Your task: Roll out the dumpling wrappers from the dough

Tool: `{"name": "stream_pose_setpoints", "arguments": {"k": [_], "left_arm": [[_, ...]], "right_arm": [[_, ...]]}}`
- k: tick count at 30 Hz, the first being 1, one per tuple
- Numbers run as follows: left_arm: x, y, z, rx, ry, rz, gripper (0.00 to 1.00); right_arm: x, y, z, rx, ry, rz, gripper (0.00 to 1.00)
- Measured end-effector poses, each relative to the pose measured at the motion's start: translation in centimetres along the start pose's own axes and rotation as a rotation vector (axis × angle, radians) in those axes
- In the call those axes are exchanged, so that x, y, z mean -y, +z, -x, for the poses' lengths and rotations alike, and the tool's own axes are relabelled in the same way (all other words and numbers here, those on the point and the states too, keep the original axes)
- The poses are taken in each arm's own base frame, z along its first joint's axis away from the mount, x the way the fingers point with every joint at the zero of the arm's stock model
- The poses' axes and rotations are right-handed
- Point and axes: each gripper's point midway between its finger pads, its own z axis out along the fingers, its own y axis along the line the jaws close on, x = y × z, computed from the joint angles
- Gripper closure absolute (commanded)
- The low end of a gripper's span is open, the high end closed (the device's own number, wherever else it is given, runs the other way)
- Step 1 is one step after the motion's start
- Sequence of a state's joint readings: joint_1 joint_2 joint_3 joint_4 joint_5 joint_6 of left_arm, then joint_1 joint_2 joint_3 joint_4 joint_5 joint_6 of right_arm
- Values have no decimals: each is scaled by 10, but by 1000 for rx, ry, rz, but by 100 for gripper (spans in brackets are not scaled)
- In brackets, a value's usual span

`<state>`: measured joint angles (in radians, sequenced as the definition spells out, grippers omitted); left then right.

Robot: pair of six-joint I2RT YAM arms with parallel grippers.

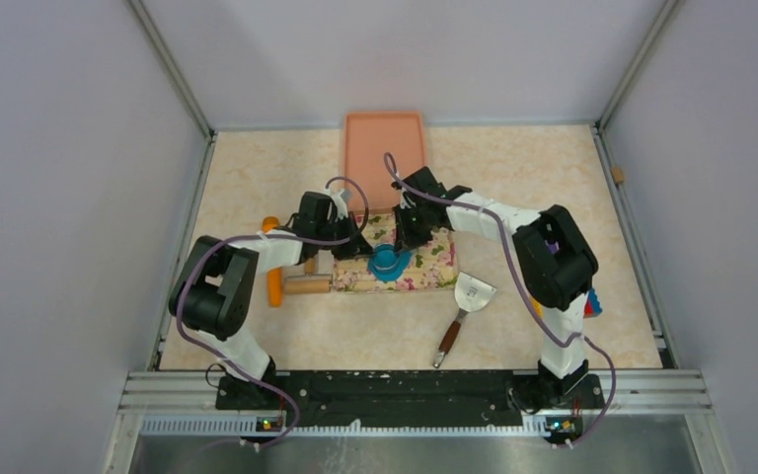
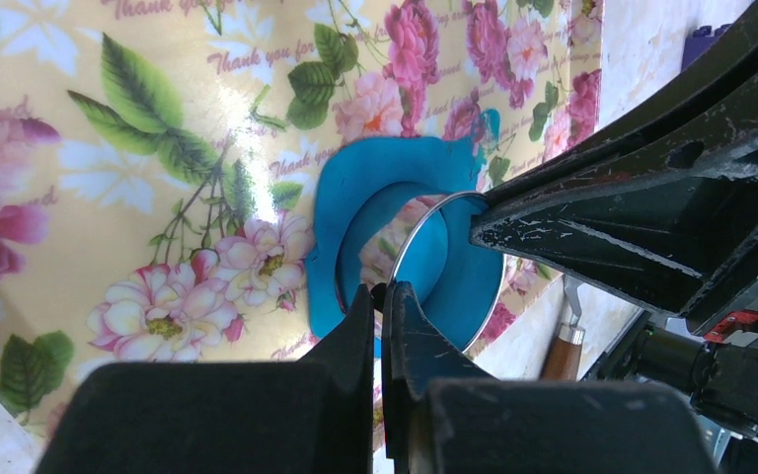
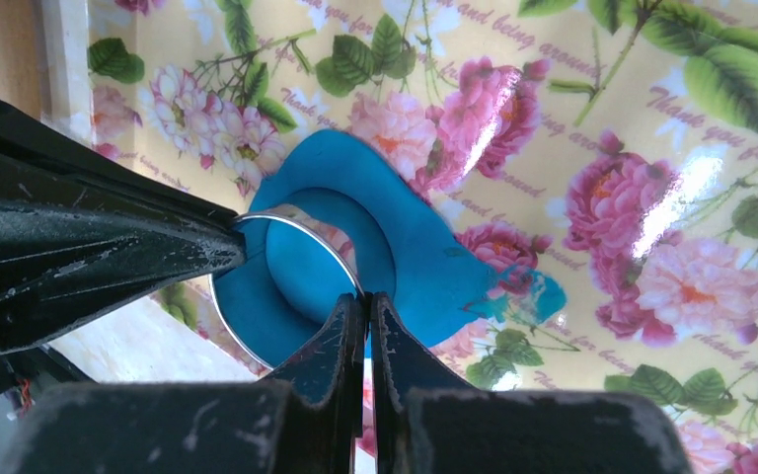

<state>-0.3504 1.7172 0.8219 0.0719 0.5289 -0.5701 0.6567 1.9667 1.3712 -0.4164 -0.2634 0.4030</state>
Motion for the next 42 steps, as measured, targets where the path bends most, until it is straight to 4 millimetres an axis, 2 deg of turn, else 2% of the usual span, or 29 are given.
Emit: {"name": "stream_pose_setpoints", "arguments": {"k": [17,42], "left_arm": [[0,0,-1,44,20,48,100],[-1,2,0,-40,-72,71,100]], "right_arm": [[1,5,2,-83,-40,-3,100],[0,4,2,-2,-32,27,100]]}}
